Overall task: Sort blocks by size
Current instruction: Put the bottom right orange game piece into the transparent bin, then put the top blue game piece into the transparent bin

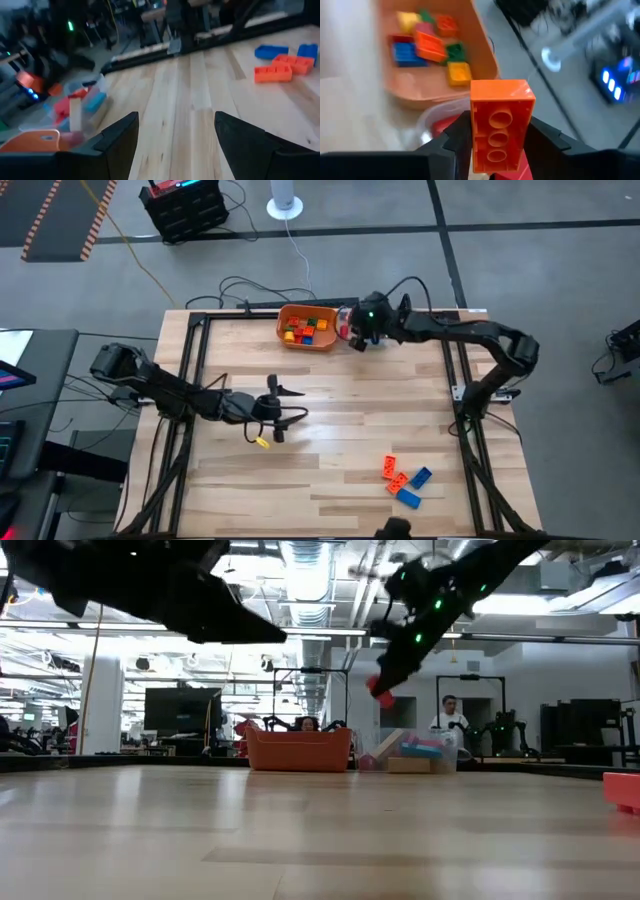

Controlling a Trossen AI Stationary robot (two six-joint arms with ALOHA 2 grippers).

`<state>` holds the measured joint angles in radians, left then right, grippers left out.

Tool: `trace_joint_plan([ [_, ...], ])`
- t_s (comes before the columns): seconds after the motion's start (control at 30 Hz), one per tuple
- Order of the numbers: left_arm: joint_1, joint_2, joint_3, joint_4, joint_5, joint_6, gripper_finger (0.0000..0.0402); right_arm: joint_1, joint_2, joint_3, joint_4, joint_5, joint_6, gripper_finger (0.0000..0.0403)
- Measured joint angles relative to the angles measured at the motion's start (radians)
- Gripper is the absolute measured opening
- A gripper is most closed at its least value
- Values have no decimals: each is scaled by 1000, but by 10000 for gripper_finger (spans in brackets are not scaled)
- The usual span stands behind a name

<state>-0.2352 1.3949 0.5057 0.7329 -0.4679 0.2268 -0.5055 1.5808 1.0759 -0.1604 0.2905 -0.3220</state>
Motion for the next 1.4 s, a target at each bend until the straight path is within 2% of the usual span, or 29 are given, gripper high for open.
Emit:
trace_joint_plan([
  [0.07, 1, -1, -19, 47, 0, 13, 253, -35, 50, 19, -11, -19, 60, 170],
  [0.23, 7, 0, -21, 43, -5, 17, 253, -68, 175, 78, -18, -82, 147, 173],
  [0.4, 5, 0, -21, 28, -3, 7, 253, -66, 243, 121, -43, -85, 146, 219],
  [0.53, 5, 0, -21, 10, -4, 8, 253, -60, 224, 177, -166, -83, 93, 256],
  [0.7, 5, 0, -21, 5, -5, 11, 253, -5, 89, 209, -313, -83, 96, 263],
  [0.77, 5, 0, -21, 5, -6, 11, 253, 39, 35, 209, -403, -93, 137, 262],
  [0.93, 5, 0, -21, -10, -6, 5, 253, 227, -44, 209, -673, -242, 360, 262],
  [1.17, 5, 0, -21, -24, -6, -27, 253, 607, -7, 146, -740, -239, 797, 263],
  [1.27, 5, 0, -21, -29, -3, -30, 253, 712, 21, 145, -823, -251, 940, 263],
  [1.4, 5, -1, -20, -25, 3, -1, 253, 832, 28, 145, -961, -267, 1050, 263],
])
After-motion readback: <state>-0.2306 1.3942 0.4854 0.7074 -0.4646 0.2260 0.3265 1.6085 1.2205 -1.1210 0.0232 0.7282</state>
